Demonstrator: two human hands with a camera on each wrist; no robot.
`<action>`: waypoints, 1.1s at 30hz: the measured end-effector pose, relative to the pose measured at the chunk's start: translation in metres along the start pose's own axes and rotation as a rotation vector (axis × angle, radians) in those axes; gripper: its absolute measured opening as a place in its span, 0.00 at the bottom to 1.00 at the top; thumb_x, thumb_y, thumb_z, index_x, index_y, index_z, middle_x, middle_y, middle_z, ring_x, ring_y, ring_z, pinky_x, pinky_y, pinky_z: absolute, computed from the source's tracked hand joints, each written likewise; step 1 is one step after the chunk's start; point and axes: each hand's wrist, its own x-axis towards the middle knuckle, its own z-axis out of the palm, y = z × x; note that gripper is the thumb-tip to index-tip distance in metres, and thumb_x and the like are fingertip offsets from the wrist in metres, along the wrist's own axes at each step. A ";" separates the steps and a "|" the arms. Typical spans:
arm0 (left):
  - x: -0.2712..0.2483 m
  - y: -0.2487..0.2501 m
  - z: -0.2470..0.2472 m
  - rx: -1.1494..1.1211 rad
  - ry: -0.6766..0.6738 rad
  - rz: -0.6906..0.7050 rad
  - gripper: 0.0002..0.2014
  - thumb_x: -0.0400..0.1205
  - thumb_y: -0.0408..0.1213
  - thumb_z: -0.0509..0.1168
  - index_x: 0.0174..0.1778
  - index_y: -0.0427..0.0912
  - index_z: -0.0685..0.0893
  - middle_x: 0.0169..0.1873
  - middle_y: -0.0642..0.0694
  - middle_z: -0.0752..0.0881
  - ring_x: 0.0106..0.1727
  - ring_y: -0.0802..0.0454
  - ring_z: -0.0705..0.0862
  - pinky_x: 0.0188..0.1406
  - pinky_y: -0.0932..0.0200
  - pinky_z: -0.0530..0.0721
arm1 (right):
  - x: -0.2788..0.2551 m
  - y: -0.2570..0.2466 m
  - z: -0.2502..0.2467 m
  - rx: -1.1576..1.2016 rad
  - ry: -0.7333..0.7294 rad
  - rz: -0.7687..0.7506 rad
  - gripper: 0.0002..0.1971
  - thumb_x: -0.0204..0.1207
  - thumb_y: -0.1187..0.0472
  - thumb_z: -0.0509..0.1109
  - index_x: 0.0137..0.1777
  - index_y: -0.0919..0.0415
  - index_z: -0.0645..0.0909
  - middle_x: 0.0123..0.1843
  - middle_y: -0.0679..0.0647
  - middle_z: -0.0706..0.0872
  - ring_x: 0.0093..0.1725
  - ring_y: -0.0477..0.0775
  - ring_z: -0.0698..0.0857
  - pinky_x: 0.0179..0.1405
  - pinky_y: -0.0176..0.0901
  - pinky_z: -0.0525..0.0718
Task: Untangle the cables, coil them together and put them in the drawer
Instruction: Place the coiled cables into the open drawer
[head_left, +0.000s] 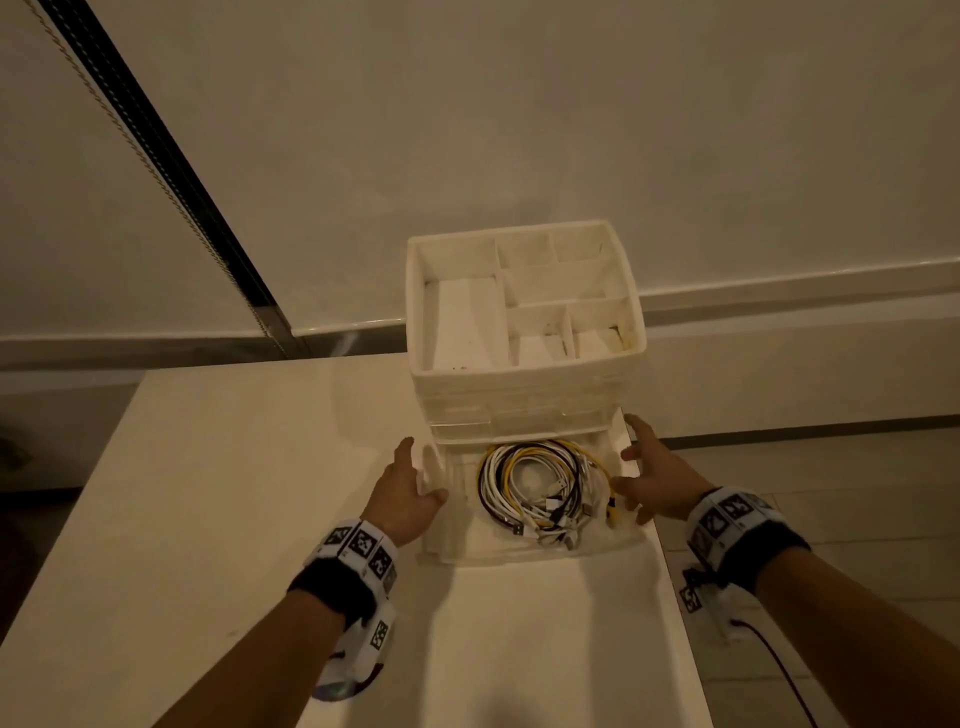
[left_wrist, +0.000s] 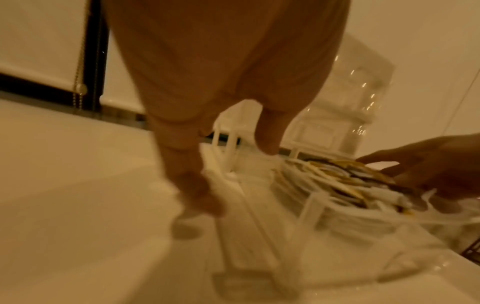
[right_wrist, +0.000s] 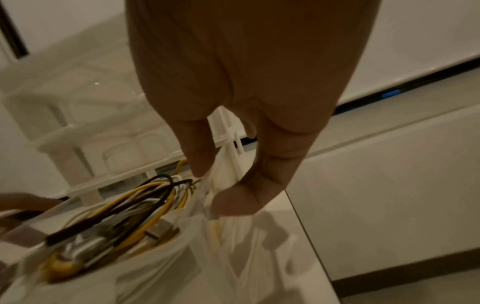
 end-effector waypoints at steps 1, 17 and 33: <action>0.003 0.000 0.000 -0.110 -0.056 -0.011 0.45 0.80 0.34 0.70 0.85 0.56 0.47 0.74 0.38 0.72 0.65 0.39 0.81 0.52 0.44 0.88 | 0.004 0.000 0.000 0.037 -0.032 0.007 0.50 0.76 0.70 0.71 0.84 0.40 0.41 0.78 0.58 0.66 0.37 0.60 0.88 0.26 0.45 0.86; 0.027 0.006 0.012 -0.307 -0.021 0.043 0.32 0.77 0.23 0.65 0.73 0.60 0.76 0.73 0.53 0.77 0.58 0.37 0.85 0.35 0.42 0.92 | 0.032 0.007 0.000 0.186 0.112 -0.097 0.35 0.63 0.81 0.74 0.69 0.58 0.74 0.70 0.55 0.81 0.42 0.68 0.89 0.29 0.50 0.88; 0.035 0.021 0.015 0.027 0.286 0.169 0.10 0.82 0.36 0.65 0.56 0.45 0.88 0.52 0.43 0.92 0.55 0.39 0.87 0.54 0.49 0.85 | 0.050 0.009 0.008 0.011 0.410 -0.189 0.12 0.71 0.60 0.78 0.48 0.57 0.78 0.50 0.55 0.88 0.47 0.60 0.89 0.46 0.56 0.89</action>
